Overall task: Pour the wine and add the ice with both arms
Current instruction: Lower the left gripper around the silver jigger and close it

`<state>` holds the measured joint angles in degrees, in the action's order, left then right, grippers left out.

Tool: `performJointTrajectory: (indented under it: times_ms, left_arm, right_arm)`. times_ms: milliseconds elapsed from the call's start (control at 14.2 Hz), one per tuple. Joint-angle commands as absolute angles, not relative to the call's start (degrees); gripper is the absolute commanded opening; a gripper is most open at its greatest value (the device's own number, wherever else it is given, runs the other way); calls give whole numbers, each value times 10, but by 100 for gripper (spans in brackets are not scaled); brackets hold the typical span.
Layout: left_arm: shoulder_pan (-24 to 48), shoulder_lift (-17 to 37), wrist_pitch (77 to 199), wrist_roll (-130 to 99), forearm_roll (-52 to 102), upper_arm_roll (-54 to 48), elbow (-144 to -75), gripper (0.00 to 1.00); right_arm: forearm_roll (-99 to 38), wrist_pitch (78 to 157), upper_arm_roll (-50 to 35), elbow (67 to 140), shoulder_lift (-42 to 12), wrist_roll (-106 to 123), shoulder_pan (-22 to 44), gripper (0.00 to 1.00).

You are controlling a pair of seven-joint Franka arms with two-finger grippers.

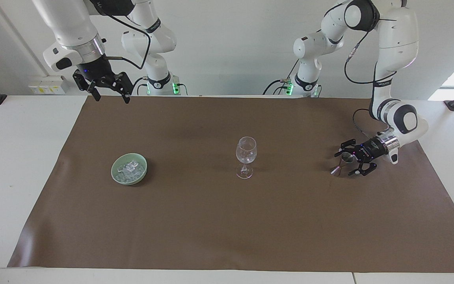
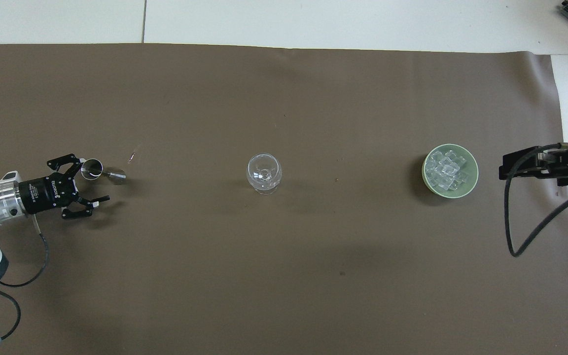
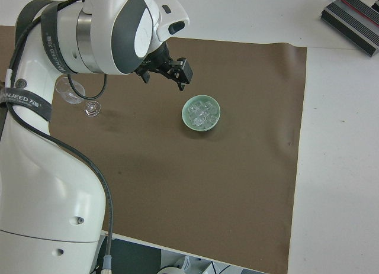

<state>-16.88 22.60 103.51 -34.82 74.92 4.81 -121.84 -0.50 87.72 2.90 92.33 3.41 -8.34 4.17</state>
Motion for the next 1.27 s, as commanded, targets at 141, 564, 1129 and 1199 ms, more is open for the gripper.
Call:
performJointTrajectory:
  times_ms: [141, 564, 1129, 1199]
  left_arm:
    - [-169, 203, 1022, -318, 786, 51, -1252, 100]
    - [-166, 199, 1007, -275, 818, 51, -1266, 100]
    - [-165, 208, 1009, -275, 845, 50, -1266, 98]
    - [-165, 210, 1008, -275, 852, 50, -1266, 98]
  right_arm:
    - [-1, 868, 26, 925, 40, -68, 39, 100]
    - [-1, 868, 26, 925, 40, -69, 39, 100]
    - [-1, 868, 26, 925, 40, -69, 39, 100]
    - [-1, 868, 26, 925, 40, -69, 39, 100]
